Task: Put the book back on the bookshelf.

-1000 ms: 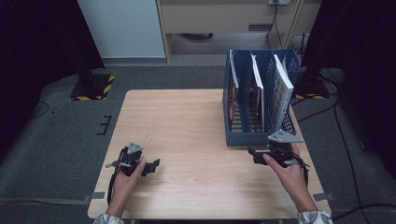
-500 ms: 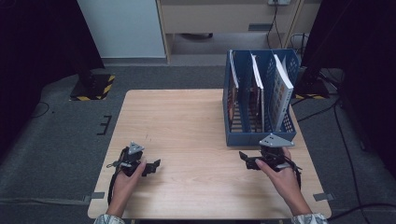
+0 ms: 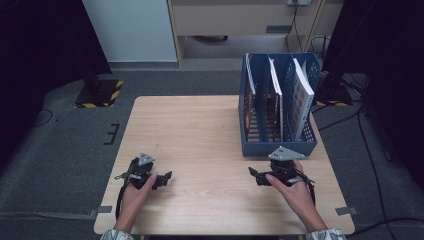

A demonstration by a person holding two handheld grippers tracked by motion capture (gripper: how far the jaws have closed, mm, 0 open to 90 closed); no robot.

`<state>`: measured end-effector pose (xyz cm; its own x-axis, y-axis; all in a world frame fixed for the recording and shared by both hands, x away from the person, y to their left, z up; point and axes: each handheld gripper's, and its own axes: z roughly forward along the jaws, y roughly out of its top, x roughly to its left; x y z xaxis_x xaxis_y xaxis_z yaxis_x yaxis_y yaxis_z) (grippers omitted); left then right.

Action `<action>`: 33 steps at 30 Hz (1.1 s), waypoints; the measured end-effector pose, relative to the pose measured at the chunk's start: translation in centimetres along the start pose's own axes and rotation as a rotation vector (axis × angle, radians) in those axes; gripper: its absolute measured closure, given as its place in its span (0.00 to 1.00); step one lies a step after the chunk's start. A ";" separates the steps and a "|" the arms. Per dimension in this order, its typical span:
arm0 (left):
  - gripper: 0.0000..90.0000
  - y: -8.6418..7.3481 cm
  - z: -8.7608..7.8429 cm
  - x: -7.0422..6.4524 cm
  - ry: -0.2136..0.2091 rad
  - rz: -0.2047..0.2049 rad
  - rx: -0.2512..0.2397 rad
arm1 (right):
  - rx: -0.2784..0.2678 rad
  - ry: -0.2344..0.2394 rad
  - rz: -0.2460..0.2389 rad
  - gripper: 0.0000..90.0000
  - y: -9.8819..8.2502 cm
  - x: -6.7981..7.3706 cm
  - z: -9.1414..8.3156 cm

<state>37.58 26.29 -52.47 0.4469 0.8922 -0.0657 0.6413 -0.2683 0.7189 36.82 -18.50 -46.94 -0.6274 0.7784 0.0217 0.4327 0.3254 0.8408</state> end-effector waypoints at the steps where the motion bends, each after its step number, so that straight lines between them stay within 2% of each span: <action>1: 0.05 0.0 0.0 0.0 -0.001 0.001 0.002 | 0.005 0.006 -0.002 0.05 0.0 0.2 0.2; 12: 0.05 0.0 0.1 -0.1 -0.001 0.004 0.010 | 0.035 0.041 -0.013 0.05 -0.3 1.1 1.2; 24: 0.05 -0.1 0.3 -0.1 0.001 0.008 0.023 | 0.095 0.100 -0.011 0.05 -0.8 2.8 3.0; 29: 0.05 -0.1 0.3 -0.1 0.002 0.011 0.026 | 0.141 0.130 -0.038 0.05 -1.0 3.7 4.0; 33: 0.05 -0.1 0.3 -0.1 0.002 0.012 0.029 | 0.153 0.145 -0.044 0.06 -1.0 4.1 4.5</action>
<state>37.66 26.07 -52.78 0.4536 0.8895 -0.0553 0.6534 -0.2898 0.6993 36.70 -13.21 -50.13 -0.7295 0.6800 0.0732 0.4892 0.4441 0.7506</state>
